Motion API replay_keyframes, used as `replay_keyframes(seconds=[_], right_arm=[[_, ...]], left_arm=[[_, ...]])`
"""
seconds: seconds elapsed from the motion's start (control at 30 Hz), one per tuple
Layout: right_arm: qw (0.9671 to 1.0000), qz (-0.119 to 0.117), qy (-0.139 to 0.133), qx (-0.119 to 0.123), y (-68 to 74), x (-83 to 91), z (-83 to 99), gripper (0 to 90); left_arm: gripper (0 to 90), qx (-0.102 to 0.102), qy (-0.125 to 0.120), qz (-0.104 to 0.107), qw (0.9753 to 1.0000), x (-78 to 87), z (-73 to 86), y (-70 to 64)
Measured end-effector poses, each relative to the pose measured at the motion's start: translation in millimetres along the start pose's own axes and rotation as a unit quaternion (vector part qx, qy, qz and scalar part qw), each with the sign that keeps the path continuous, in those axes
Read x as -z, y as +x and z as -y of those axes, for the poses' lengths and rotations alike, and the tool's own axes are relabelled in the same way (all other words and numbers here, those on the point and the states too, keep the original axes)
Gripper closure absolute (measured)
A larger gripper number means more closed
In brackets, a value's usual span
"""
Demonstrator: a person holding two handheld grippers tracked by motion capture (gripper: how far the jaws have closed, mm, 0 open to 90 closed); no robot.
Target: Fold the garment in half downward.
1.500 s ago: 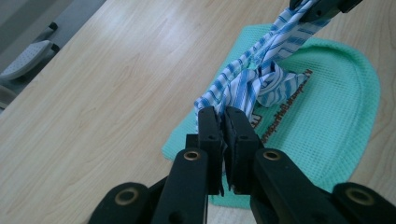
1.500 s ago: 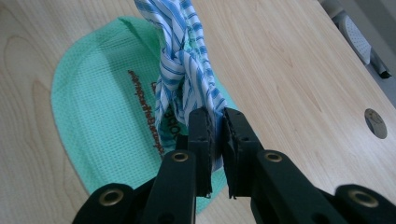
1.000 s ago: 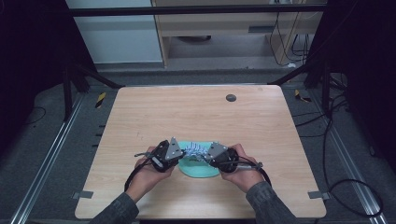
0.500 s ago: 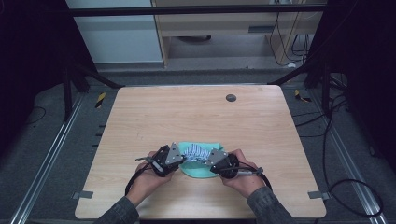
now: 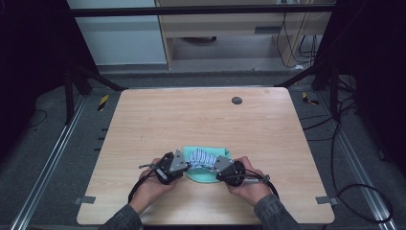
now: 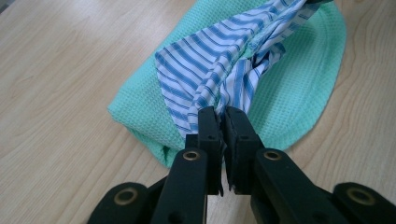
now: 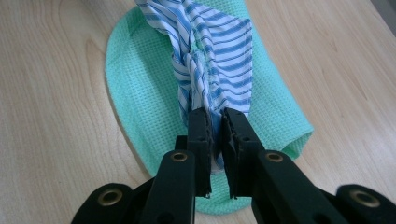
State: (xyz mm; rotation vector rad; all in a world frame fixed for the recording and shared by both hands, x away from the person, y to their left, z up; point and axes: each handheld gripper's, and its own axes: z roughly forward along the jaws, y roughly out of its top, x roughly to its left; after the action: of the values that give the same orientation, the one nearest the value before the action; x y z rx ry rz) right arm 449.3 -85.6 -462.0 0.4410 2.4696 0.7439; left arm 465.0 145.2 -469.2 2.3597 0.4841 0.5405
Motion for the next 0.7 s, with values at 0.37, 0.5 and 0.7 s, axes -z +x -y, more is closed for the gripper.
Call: replay_keyframes(seconds=[0.37, 0.5, 0.7], right_arm=[[1.0, -0.002, 0.004, -0.001, 7.7, -0.7, 7.4, 81.3], [1.0, -0.007, 0.004, 0.004, 10.4, -0.9, 9.6, 83.4], [0.9997, -0.015, 0.011, 0.017, 16.1, -1.8, 13.1, 87.8]], left_arm=[[86.0, -0.008, -0.001, 0.005, 0.9999, -0.6, 7.6, -7.7], [86.2, -0.011, -0.001, 0.009, 0.9999, -0.6, 9.8, -9.0], [86.8, -0.022, 0.004, 0.015, 0.9996, -1.4, 13.5, -12.2]])
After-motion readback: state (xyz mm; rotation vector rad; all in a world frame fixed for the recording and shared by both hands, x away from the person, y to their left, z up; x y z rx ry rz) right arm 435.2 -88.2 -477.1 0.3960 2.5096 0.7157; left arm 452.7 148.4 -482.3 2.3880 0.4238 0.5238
